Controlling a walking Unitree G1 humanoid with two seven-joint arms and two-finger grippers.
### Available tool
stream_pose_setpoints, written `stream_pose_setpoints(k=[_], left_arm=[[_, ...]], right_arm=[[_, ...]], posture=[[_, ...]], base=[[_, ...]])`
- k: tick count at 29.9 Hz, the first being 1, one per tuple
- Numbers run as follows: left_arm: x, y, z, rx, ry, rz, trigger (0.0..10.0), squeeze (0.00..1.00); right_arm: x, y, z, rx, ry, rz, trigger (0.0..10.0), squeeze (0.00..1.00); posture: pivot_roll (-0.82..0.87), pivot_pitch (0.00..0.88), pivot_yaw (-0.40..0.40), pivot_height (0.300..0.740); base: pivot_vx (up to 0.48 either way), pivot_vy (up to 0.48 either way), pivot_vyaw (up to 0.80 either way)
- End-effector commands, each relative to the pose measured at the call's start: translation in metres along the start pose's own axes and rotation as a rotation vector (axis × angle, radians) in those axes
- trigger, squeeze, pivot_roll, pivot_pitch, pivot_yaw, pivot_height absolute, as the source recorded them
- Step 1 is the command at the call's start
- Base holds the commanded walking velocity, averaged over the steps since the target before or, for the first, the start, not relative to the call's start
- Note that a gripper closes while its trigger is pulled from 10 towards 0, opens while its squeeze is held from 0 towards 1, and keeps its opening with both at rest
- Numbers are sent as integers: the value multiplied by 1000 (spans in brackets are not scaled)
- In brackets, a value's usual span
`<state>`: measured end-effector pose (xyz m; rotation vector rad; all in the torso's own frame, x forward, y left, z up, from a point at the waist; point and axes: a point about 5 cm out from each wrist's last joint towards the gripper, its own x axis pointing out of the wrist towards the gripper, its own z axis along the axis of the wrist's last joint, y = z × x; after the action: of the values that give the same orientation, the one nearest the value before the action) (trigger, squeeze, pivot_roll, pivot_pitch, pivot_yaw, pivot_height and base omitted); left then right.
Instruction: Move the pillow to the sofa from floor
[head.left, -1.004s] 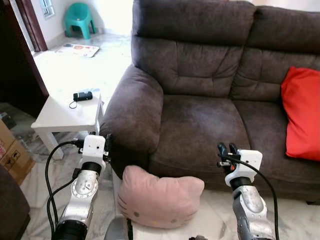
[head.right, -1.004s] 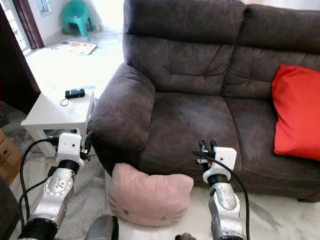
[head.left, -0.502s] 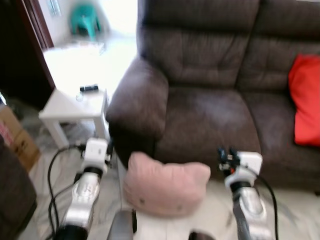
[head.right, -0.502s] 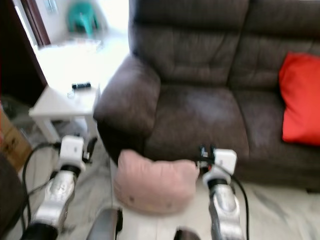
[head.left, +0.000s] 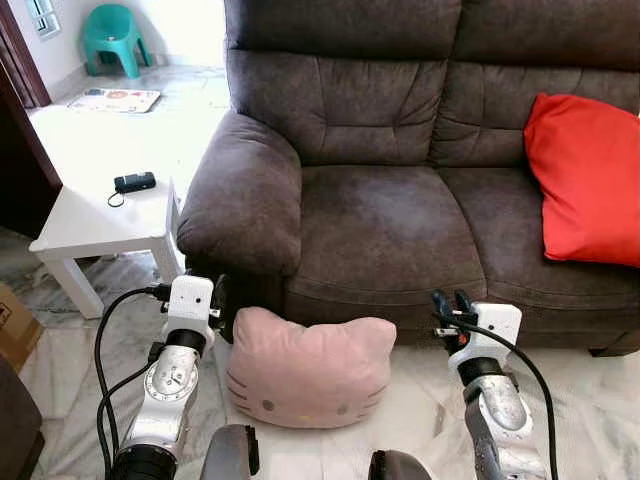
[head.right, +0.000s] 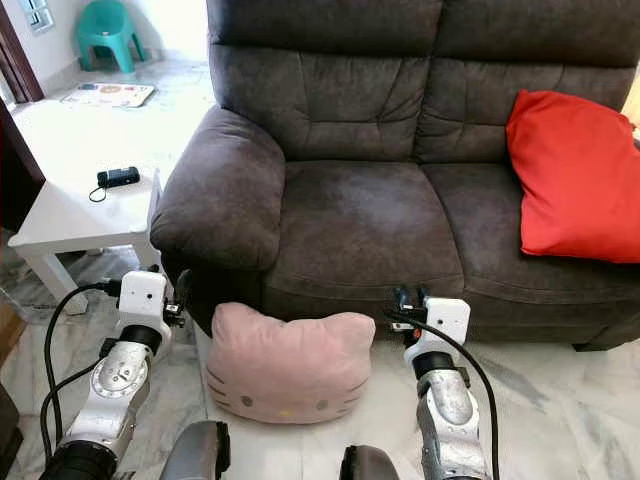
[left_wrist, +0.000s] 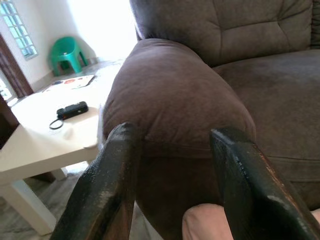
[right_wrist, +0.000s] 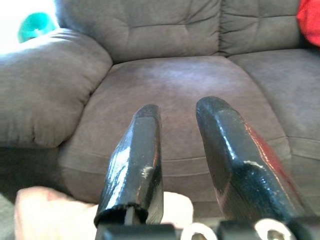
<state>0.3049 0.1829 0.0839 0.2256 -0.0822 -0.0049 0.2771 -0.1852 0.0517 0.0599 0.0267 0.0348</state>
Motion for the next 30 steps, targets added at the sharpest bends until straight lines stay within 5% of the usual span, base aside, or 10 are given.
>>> stream_pose_setpoints(k=[1,30], left_arm=[[3,1,4,1,-7,-3,10000,0],[3,1,4,0,-5,-3,10000,0]], right_arm=[[1,2,5,-36,-21,25,10000,0],[1,4,5,-28,-22,27,10000,0]], posture=[[42,0,-60,614],[43,0,-59,614]], base=[[0,0,800],[0,0,800]])
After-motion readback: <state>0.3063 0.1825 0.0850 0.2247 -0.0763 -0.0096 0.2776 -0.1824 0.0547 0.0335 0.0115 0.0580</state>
